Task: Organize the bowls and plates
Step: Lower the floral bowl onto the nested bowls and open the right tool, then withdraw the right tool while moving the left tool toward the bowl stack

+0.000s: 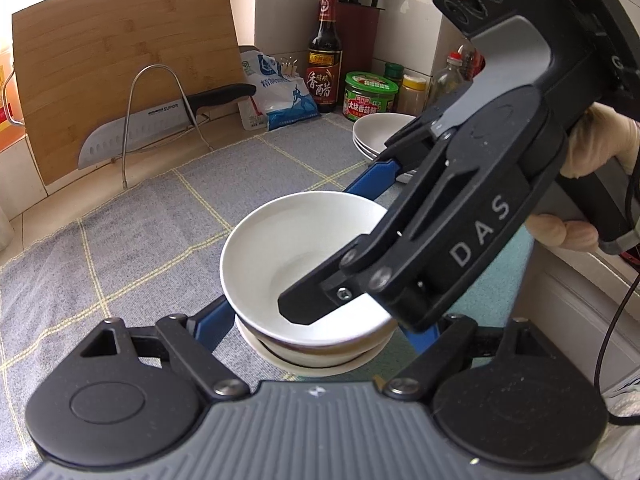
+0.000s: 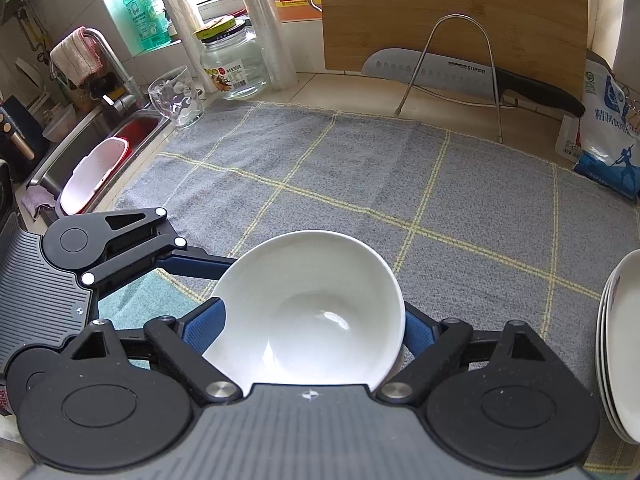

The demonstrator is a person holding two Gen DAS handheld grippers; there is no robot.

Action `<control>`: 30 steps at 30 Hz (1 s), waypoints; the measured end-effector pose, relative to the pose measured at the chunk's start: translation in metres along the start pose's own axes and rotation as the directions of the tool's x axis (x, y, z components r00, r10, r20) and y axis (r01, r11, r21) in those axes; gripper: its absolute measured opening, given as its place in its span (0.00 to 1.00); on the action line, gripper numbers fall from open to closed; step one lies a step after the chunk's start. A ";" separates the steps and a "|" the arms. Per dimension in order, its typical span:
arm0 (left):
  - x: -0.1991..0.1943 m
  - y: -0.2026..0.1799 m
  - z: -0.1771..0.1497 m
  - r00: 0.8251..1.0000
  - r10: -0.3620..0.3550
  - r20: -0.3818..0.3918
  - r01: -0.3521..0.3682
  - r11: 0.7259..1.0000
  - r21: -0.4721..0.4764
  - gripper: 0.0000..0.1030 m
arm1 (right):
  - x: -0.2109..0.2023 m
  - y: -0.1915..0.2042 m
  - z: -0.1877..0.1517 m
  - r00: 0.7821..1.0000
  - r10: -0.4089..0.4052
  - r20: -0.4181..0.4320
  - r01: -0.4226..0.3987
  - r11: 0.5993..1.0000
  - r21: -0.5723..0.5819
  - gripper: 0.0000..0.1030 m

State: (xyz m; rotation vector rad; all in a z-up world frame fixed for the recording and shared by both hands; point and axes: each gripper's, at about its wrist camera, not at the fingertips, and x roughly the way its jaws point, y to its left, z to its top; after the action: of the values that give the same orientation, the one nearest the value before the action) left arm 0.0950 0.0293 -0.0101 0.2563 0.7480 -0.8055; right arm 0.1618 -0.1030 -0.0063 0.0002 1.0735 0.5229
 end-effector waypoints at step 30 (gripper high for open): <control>-0.045 0.028 -0.017 0.993 0.076 0.089 -0.077 0.997 0.010 0.92 | -0.024 0.021 -0.044 0.950 -0.282 0.135 0.290 0.956 -0.040 1.00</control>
State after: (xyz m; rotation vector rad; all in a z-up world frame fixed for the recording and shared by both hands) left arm 0.0864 0.0816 0.0066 0.2577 0.6456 -0.7444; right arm 0.1078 -0.1053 -0.0019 -0.1708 0.9123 0.2873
